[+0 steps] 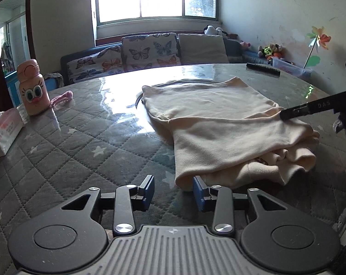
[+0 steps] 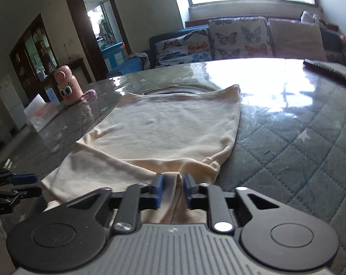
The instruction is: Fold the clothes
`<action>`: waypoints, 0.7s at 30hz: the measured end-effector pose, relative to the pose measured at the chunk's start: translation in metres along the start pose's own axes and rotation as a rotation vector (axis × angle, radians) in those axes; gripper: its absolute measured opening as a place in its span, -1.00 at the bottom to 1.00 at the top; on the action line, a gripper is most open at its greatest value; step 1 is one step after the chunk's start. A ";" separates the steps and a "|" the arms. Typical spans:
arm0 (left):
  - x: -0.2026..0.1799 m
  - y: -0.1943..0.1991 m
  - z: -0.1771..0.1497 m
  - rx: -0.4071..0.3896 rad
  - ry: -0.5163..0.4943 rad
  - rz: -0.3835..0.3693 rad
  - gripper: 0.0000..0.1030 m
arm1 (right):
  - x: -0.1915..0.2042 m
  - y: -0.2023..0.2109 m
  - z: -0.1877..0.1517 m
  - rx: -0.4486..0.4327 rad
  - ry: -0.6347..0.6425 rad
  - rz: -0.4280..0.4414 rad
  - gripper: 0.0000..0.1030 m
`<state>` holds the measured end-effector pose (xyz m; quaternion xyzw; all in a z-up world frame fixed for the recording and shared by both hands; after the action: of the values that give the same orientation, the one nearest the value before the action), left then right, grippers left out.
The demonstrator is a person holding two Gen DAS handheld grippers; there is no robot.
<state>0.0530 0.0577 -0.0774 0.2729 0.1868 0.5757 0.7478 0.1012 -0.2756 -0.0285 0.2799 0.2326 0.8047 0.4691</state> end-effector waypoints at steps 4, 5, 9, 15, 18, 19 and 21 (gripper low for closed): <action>-0.003 -0.004 0.001 -0.009 -0.023 0.000 -0.64 | 0.007 0.008 0.007 -0.035 0.074 -0.038 -0.85; -0.004 -0.005 0.001 -0.014 -0.029 0.002 -0.74 | 0.009 0.010 0.010 -0.043 0.087 -0.043 -0.85; -0.007 -0.001 0.003 -0.043 -0.060 0.033 -0.96 | 0.018 0.021 0.028 -0.102 0.164 -0.074 -0.88; -0.006 -0.001 0.000 -0.028 -0.067 0.042 -0.96 | 0.004 -0.005 0.020 -0.045 0.125 -0.082 -0.84; -0.002 0.002 -0.001 -0.012 -0.059 0.032 -0.87 | -0.003 -0.009 0.013 -0.029 0.093 -0.070 -0.79; 0.000 0.004 0.001 -0.011 -0.055 0.030 -0.87 | -0.003 -0.004 0.013 -0.036 0.092 -0.066 -0.76; 0.006 0.009 0.006 -0.020 -0.050 0.032 -0.87 | -0.002 0.010 0.013 -0.047 0.107 -0.063 -0.74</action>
<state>0.0512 0.0635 -0.0666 0.2828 0.1582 0.5822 0.7457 0.1046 -0.2799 -0.0131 0.2177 0.2471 0.8086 0.4876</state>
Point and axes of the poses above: each gripper's, at about its wrist camera, not at the fingertips, and y roughly against the way its jaws point, x to its left, z to its top, the point moved 8 cm from there along -y, roughly the way its jaws point, and after that the axes turned 1 degree about x, right-handed, at the moved point
